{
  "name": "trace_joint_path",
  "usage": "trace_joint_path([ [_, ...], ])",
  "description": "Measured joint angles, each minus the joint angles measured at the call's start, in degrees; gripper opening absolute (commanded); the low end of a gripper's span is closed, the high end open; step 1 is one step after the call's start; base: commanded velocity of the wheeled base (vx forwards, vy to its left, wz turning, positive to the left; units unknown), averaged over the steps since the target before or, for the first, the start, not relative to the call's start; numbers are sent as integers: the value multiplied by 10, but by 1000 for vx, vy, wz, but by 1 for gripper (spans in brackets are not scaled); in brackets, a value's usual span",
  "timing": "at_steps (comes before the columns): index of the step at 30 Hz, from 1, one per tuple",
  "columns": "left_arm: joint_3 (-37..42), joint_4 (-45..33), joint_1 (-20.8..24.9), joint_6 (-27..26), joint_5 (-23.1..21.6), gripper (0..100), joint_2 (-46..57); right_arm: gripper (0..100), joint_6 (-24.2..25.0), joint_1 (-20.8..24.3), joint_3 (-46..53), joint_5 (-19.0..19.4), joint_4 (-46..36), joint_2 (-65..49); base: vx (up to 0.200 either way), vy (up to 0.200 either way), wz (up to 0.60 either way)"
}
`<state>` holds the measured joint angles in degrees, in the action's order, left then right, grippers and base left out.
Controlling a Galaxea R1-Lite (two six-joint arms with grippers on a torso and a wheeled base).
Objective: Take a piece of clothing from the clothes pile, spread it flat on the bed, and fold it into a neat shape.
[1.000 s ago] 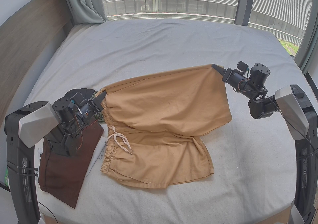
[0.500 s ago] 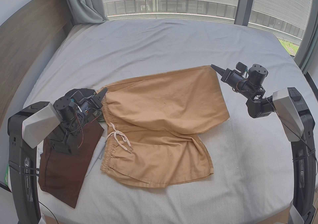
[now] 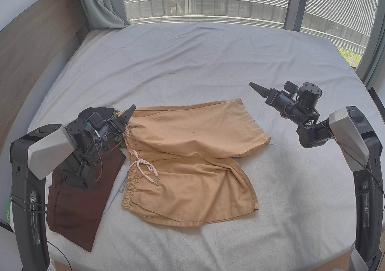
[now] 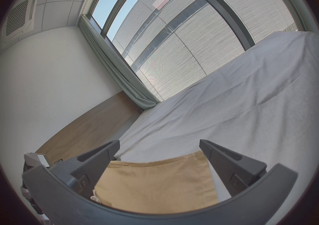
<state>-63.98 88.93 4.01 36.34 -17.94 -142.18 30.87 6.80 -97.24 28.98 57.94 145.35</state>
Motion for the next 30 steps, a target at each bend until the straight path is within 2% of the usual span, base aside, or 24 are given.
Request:
trace_joint_path([
  [10,73,0,-4,-3,-17,100,29,100,-13,22,148,0,25,-68,0,0,0],
  [16,168,0,-7,-9,-53,100,69,100,-40,35,256,0,47,-125,0,0,0],
  [23,284,0,-9,-43,-104,100,134,100,-57,53,404,0,95,-195,0,0,0],
  [30,366,0,-9,-72,-156,100,211,100,-64,64,524,-1,148,-263,0,0,0],
])
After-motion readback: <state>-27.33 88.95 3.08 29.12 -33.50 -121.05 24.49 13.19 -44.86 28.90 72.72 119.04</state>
